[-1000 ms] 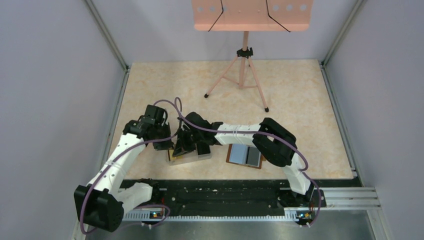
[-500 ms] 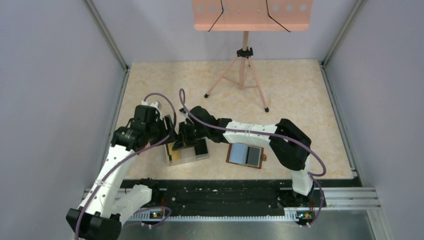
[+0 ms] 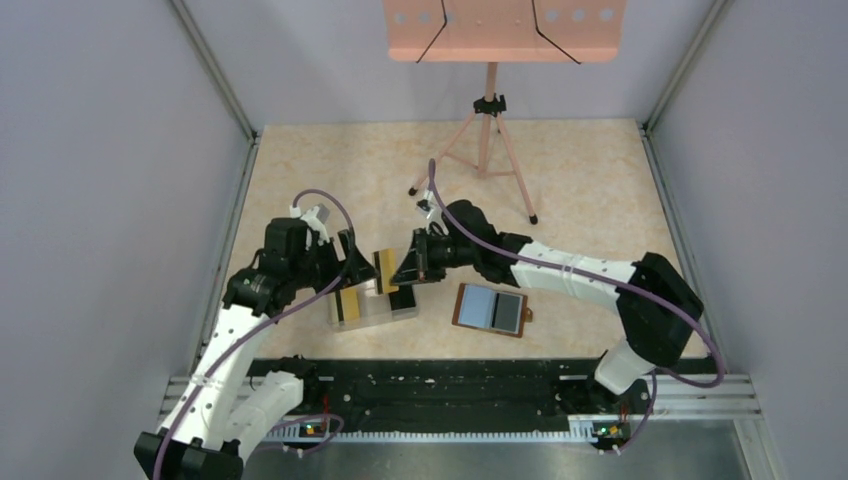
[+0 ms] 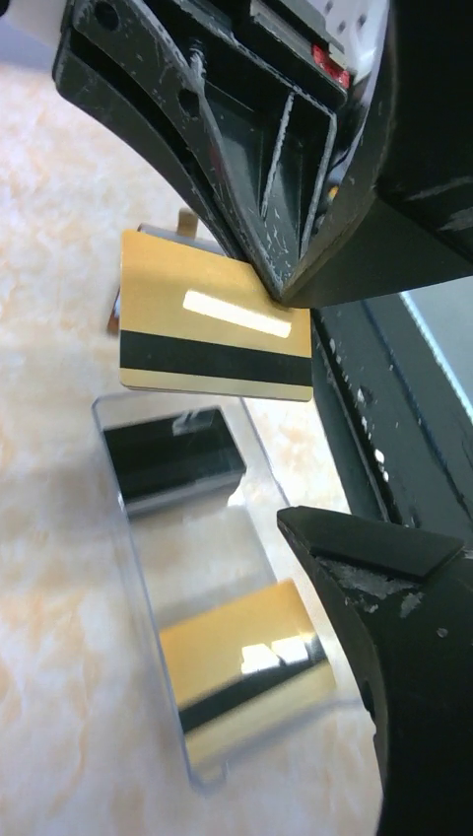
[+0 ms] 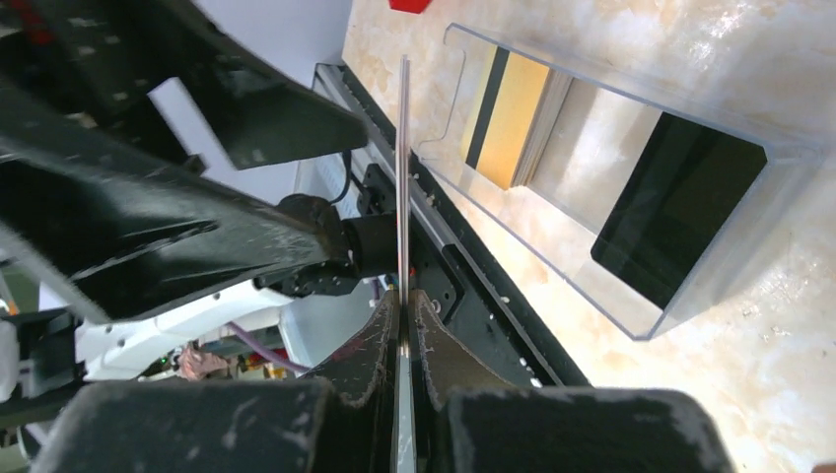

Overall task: Put the credit cards into the card holder
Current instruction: Pick up the credit card from the storage box.

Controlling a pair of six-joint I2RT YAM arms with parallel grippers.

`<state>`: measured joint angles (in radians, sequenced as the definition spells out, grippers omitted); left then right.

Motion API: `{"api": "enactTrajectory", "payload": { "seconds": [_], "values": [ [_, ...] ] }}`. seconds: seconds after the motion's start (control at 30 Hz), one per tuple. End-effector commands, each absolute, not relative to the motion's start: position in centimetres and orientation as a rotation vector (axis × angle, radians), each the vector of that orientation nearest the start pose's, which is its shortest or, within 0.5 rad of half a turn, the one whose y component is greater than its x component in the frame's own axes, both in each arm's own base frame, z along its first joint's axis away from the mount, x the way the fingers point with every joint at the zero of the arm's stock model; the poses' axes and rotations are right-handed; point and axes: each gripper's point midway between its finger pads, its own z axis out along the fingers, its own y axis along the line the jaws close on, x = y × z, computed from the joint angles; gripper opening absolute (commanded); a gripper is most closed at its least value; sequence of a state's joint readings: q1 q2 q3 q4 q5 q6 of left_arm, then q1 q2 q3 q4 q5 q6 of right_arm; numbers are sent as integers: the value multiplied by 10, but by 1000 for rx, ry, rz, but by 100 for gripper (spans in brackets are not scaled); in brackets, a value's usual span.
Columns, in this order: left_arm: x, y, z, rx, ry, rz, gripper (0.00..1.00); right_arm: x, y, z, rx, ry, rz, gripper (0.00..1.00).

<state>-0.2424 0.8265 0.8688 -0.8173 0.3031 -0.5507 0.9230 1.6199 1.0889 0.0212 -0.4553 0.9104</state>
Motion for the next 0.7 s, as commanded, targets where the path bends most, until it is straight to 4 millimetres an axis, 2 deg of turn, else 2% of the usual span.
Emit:
{"api": "enactTrajectory", "payload": {
  "seconds": [0.0,0.17,0.27,0.3,0.43,0.47,0.53,0.67],
  "values": [
    [207,-161,211,-133,2281,-1043,78,183,414,222,-400,2249,1618,0],
    [205,-176,219,-103,2222,-1196,74,179,408,234,-399,2196,1708,0],
    [202,-183,223,-80,2203,-1272,67,176,409,241,-406,2161,1764,0],
    [202,-184,224,-78,2196,-1287,62,176,409,241,-407,2159,1772,0],
    [202,-185,230,-77,2169,-1303,25,177,409,237,-392,2177,1767,0],
    [202,-185,231,-77,2167,-1305,14,178,409,235,-386,2183,1761,2],
    [203,-185,230,-81,2174,-1303,0,179,408,234,-384,2184,1759,12],
    [202,-184,228,-84,2184,-1294,0,182,405,233,-365,2185,1741,40]
  ]
}}
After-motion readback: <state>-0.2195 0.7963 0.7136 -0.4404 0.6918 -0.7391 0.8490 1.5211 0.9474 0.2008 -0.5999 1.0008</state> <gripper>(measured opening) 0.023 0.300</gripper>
